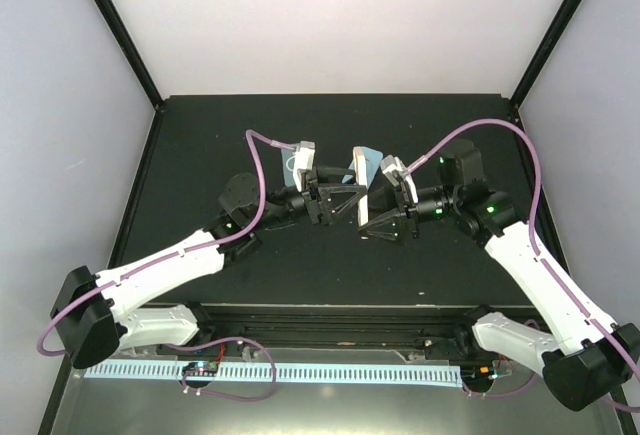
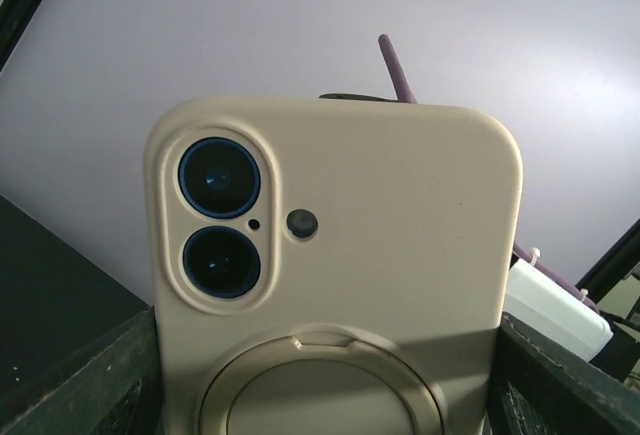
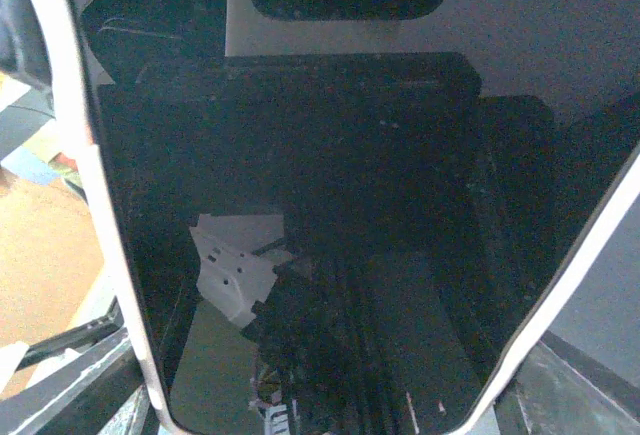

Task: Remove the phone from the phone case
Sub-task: Pick up the phone at the center of the board.

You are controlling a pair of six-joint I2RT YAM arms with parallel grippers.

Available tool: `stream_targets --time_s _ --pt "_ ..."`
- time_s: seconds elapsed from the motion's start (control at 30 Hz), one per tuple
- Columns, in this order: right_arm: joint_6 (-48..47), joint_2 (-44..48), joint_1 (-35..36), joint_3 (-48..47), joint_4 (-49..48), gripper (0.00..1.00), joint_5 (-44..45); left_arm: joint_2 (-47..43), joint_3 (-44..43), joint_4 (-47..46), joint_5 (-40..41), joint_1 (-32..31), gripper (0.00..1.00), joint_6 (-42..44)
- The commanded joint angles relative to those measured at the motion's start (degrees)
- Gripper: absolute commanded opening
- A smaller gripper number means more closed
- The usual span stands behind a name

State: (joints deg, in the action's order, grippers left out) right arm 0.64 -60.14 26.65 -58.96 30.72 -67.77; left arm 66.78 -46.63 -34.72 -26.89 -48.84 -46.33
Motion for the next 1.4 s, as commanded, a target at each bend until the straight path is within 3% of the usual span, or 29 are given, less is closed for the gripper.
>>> stream_targets --time_s 0.0,0.17,0.23,0.5,0.6,0.77,0.97,1.23,1.37 --pt "0.91 0.99 0.37 0.37 -2.93 0.73 -0.39 -0.53 -0.19 -5.07 -0.05 -0.29 0.59 -0.01" --pt "-1.21 1.89 0.33 0.25 -0.97 0.64 6.38 -3.72 0.42 3.63 5.52 -0.29 0.96 4.37" --pt "-2.05 2.36 0.33 0.34 -0.08 0.6 12.18 -5.59 0.57 8.21 8.39 -0.34 0.99 6.82" --pt "-8.61 2.77 0.4 1.7 2.57 0.61 29.59 -5.85 -3.51 28.54 19.45 -0.38 0.99 11.41" --pt "-9.82 2.48 0.62 1.62 2.71 0.61 34.95 -3.4 -5.77 32.02 19.36 -0.68 0.93 10.96" --pt "-11.8 0.44 2.74 -0.29 4.9 0.6 43.55 -1.51 -7.5 32.72 20.28 -1.43 0.85 10.33" --pt "-11.41 -0.02 5.09 0.36 4.07 0.59 46.05 2.21 -8.82 34.49 26.8 -1.52 0.76 5.2" --pt "-10.84 -3.28 5.86 -0.5 5.53 0.56 48.94 6.25 -7.34 29.74 22.87 -1.52 0.73 4.54" --pt "-10.9 -3.07 5.92 -1.04 5.6 0.56 51.58 6.25 -8.83 31.72 21.31 -1.33 0.7 5.58"
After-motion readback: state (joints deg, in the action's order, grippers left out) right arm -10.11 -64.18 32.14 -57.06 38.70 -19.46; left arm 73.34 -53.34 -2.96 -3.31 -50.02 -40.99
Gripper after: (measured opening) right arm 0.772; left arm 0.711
